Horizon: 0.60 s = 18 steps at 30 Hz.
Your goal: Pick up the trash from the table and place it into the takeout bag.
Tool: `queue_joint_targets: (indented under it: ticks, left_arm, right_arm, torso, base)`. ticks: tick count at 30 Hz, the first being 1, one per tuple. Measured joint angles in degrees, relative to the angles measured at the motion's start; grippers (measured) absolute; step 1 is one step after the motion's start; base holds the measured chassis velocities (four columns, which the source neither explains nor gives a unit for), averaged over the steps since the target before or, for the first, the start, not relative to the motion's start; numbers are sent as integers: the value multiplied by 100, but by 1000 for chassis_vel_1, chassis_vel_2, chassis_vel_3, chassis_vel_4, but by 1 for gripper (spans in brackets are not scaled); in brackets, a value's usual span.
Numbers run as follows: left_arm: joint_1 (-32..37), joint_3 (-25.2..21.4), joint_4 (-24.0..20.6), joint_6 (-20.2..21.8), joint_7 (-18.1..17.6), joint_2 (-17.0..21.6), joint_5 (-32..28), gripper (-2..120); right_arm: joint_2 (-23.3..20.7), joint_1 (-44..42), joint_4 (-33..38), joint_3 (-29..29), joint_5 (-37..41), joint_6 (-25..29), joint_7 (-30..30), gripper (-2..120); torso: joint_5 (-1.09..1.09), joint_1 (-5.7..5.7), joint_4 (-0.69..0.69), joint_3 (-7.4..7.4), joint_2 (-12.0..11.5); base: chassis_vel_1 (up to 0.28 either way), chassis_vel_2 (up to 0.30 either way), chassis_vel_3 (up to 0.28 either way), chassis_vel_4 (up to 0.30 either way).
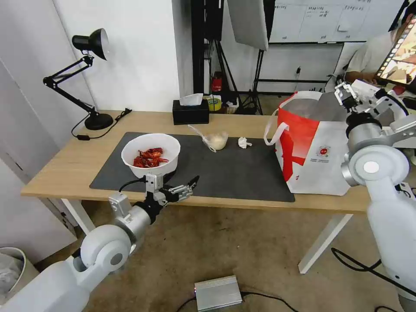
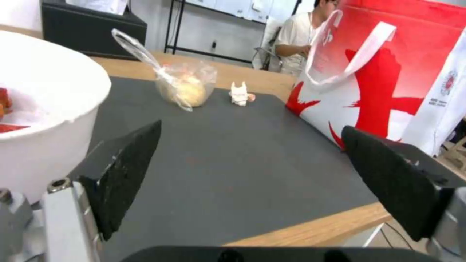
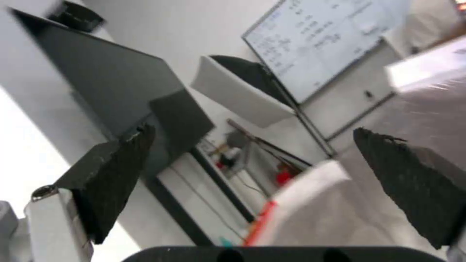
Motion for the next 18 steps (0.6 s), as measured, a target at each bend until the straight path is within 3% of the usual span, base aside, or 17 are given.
queue_joint_targets:
  ticks: [12,18]
  left_arm:
    - [-1,-27,43,-26,23,17,-1,100]
    - [33,-84,89,-47,59,27,3,100]
  right_arm:
    - [-193,-401,540,-105,269,125,-859,100]
    - [-616,-994,850,-192,-11,54,-1478,100]
  torso:
    - [0,0,0,0,0]
    - [0,0,0,0,0]
  base:
    - [0,0,0,0]
    - [0,0,0,0]
